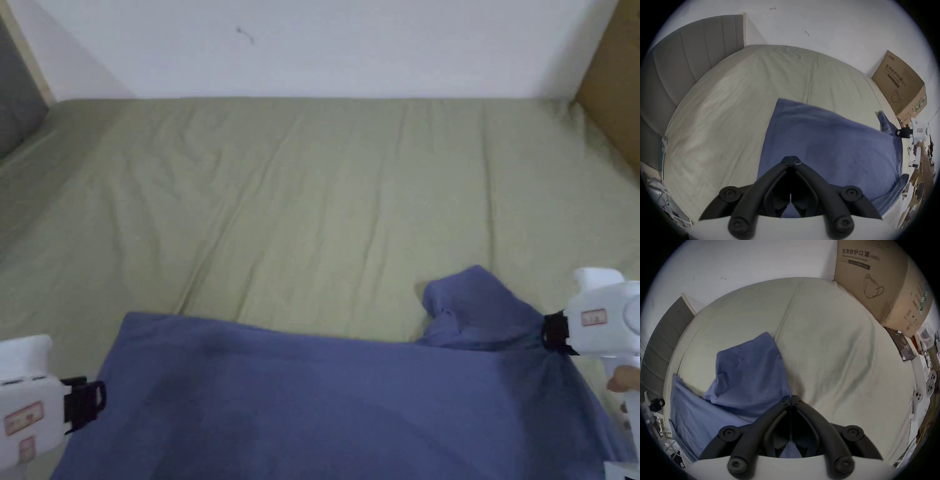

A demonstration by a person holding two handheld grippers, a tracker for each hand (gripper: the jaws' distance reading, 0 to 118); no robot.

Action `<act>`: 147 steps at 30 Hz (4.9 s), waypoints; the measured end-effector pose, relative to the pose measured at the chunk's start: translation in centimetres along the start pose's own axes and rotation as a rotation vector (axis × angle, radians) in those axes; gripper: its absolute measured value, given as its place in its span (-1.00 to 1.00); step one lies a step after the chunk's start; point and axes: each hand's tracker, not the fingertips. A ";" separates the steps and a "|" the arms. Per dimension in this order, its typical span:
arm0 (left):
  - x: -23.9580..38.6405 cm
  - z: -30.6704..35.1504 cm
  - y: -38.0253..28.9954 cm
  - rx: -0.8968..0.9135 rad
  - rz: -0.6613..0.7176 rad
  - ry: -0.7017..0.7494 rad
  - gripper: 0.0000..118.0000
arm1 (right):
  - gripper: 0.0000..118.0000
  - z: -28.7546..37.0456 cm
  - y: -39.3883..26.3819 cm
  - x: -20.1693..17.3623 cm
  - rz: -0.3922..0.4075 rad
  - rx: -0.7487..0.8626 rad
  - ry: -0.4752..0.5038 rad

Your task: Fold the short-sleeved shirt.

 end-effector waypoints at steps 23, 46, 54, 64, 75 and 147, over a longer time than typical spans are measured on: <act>1.4 -9.8 10.3 -0.103 -0.077 0.088 -0.98 | -1.00 2.4 0.0 -0.1 -0.006 0.023 0.044; -3.9 11.4 -8.8 -0.021 -0.065 0.032 -0.98 | -1.00 19.6 -20.7 2.4 0.030 0.005 0.087; -5.0 9.1 -15.6 -0.134 -0.047 0.096 -0.98 | -1.00 16.1 -27.5 2.8 -0.011 -0.106 0.069; -4.1 12.4 -13.7 -0.044 -0.027 0.087 0.94 | -0.19 19.4 -25.7 0.2 0.096 0.019 0.007; -6.0 13.7 -15.4 0.030 0.223 -0.103 -0.99 | -0.98 18.1 -21.4 -8.5 0.131 0.169 0.134; 17.3 4.9 -15.9 -0.207 0.091 -0.727 0.71 | -0.98 16.3 -24.9 -1.7 -0.086 0.063 0.141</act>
